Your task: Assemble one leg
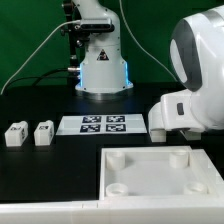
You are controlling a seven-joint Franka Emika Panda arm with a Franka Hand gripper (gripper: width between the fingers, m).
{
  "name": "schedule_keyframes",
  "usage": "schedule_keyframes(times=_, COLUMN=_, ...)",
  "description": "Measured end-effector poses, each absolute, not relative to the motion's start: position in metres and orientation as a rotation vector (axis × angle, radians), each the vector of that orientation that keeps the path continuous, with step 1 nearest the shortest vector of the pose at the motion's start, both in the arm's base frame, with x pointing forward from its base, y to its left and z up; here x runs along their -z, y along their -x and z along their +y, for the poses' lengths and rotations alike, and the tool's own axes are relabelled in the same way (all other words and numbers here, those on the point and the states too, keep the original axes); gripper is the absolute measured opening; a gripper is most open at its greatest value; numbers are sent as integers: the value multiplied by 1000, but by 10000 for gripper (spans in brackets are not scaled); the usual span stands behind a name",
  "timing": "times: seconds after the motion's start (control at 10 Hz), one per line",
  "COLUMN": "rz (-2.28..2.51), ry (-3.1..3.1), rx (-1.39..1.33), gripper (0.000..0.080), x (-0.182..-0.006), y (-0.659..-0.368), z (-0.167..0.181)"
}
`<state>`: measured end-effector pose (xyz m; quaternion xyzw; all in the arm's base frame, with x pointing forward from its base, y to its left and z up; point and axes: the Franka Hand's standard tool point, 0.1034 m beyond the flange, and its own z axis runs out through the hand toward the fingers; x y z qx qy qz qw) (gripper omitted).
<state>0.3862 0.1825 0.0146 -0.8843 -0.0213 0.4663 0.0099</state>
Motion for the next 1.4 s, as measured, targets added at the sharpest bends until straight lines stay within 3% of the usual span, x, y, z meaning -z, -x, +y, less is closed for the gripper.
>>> schedule_keyframes(times=0.3, rz=-69, ry=2761, rx=-1453, gripper=290, x=-15, y=-387, z=182)
schedule_keyframes(times=0.6, rz=-104, ry=2790, rx=-1353, gripper=290, x=-65, y=-413, z=168)
schedule_keyframes(times=0.7, rz=-129, ry=2843, rx=-1162, gripper=290, x=-89, y=-438, z=162)
schedule_keyframes(times=1.2, rz=-93, ry=3052, rx=-106, gripper=290, x=-198, y=-504, z=109)
schedule_keyframes(times=1.4, rz=-93, ry=3042, rx=273, gripper=290, x=-194, y=-505, z=109)
